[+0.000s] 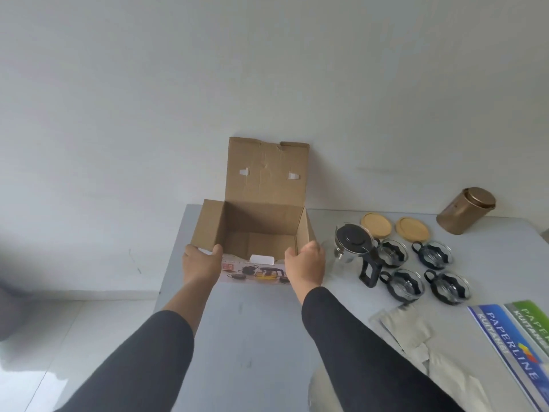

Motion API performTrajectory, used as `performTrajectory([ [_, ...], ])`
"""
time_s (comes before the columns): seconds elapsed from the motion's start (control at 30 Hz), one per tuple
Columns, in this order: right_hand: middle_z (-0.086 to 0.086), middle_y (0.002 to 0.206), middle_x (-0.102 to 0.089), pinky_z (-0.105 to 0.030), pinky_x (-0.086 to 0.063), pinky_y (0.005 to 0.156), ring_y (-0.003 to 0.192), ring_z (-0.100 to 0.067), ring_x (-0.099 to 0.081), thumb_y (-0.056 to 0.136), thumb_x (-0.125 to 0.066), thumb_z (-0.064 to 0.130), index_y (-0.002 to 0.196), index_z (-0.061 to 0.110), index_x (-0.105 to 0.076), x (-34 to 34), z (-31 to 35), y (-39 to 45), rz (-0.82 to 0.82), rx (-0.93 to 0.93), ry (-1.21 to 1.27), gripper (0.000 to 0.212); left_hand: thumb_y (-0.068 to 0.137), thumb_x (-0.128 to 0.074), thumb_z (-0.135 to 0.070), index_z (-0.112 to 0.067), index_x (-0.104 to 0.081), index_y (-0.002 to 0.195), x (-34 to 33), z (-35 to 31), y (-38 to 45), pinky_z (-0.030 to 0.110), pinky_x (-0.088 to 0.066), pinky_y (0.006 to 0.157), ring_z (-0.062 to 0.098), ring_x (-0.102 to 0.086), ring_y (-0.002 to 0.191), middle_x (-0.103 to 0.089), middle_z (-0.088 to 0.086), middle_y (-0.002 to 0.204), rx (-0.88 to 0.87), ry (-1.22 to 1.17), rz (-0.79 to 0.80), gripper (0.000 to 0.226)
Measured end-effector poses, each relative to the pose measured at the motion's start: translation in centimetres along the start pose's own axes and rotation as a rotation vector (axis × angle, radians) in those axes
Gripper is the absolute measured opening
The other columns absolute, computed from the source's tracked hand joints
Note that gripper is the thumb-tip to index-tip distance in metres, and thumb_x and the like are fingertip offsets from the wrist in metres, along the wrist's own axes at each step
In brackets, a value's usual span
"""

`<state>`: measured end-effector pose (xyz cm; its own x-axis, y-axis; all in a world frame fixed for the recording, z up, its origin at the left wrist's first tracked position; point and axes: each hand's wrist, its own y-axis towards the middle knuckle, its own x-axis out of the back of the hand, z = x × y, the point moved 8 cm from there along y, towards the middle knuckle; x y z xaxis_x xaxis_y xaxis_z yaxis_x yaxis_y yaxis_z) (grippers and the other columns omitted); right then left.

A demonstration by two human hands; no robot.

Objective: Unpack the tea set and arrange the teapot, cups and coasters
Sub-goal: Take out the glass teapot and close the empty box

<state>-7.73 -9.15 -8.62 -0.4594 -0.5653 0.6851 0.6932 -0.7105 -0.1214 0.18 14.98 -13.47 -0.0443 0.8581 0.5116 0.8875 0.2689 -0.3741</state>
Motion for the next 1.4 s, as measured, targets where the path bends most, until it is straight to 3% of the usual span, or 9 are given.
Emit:
performTrajectory([
  [0.1,-0.017,0.122,-0.049,-0.028,-0.039,0.077,0.109,-0.031,-0.053,0.091,-0.053,0.024,0.119,-0.003,-0.047,-0.1,0.2,-0.9,-0.029,-0.073,-0.024,0.039,0.089,-0.048,-0.012,-0.006,-0.04,0.118,0.3,-1.2,-0.5,0.039,-0.047,0.078,0.035,-0.056,0.096,-0.052,0.011,0.1,-0.046,-0.141,-0.039,0.031],
  [0.17,-0.018,0.128,-0.047,-0.031,-0.042,0.085,0.114,-0.031,-0.051,0.091,-0.053,0.025,0.125,-0.003,-0.043,-0.4,0.5,-1.0,-0.016,-0.129,-0.009,0.045,0.086,-0.042,0.0,-0.013,-0.037,0.127,0.8,-2.0,-1.1,0.036,-0.047,0.074,0.031,-0.054,0.087,-0.052,0.005,0.096,-0.124,-0.156,-0.071,0.044],
  [0.33,-0.02,0.132,-0.044,-0.035,-0.043,0.093,0.119,-0.035,-0.048,0.089,-0.056,0.026,0.129,-0.001,-0.041,-2.0,1.7,-1.0,0.053,-0.248,0.053,0.05,0.084,-0.032,0.008,-0.029,-0.033,0.138,3.0,-2.7,-1.3,0.038,-0.048,0.079,0.03,-0.055,0.095,-0.058,0.003,0.112,-0.27,-0.063,-0.15,0.065],
  [0.67,-0.022,0.13,-0.049,-0.033,-0.045,0.075,0.109,-0.038,-0.057,0.088,-0.059,0.021,0.125,-0.002,-0.036,-4.0,1.6,-2.4,0.022,-0.469,0.384,0.05,0.087,-0.035,0.011,-0.032,-0.031,0.144,3.8,-2.6,-0.3,0.028,-0.039,0.079,0.029,-0.051,0.118,-0.046,0.009,0.137,-0.371,0.117,-0.046,0.072],
  [0.87,-0.008,0.093,-0.059,-0.028,-0.042,0.066,0.077,-0.025,-0.056,0.089,-0.058,0.02,0.117,0.0,-0.059,-5.0,1.1,-2.5,0.127,-0.507,0.45,0.034,0.088,-0.042,0.01,-0.04,-0.025,0.145,4.3,-2.3,0.2,0.024,-0.043,0.07,0.028,-0.054,0.109,-0.043,0.01,0.134,-0.44,0.184,-0.04,0.078],
  [1.07,-0.001,0.128,-0.058,-0.024,-0.04,0.074,0.093,-0.023,-0.059,0.091,-0.044,0.003,0.132,0.019,-0.05,-3.4,2.8,-2.8,-0.032,-0.318,0.594,0.045,0.087,-0.041,0.012,-0.041,-0.026,0.146,4.5,-2.5,0.6,0.022,-0.042,0.072,0.017,-0.047,0.097,-0.037,0.005,0.138,-0.448,0.207,-0.004,0.08],
  [1.2,0.001,0.123,-0.058,-0.02,-0.041,0.081,0.111,-0.021,-0.057,0.093,-0.044,0.009,0.121,0.026,-0.062,-2.2,5.1,-2.7,-0.048,-0.09,0.493,0.037,0.095,-0.05,-0.021,-0.039,-0.031,0.144,3.9,-2.6,0.8,0.033,-0.046,0.095,0.022,-0.046,0.121,-0.027,0.003,0.149,-0.522,0.275,0.104,0.056],
  [1.3,-0.004,0.115,-0.062,-0.02,-0.04,0.085,0.109,-0.022,-0.054,0.093,-0.045,0.012,0.109,0.017,-0.07,-2.4,6.8,-2.8,0.044,0.092,0.31,0.03,0.079,-0.059,-0.062,-0.033,-0.041,0.139,2.7,-2.1,0.8,0.04,-0.036,0.108,0.024,-0.029,0.14,-0.012,0.002,0.155,-0.505,0.344,0.204,0.069],
  [1.4,-0.009,0.067,-0.056,-0.032,-0.035,0.058,0.078,-0.03,-0.048,0.087,-0.045,0.02,0.059,0.009,-0.058,-4.1,7.0,-2.9,0.151,0.157,0.122,0.033,0.08,-0.055,-0.065,-0.027,-0.053,0.13,2.5,-2.4,0.8,0.04,-0.033,0.11,0.025,-0.027,0.141,-0.012,0.003,0.155,-0.498,0.326,0.167,0.063],
])
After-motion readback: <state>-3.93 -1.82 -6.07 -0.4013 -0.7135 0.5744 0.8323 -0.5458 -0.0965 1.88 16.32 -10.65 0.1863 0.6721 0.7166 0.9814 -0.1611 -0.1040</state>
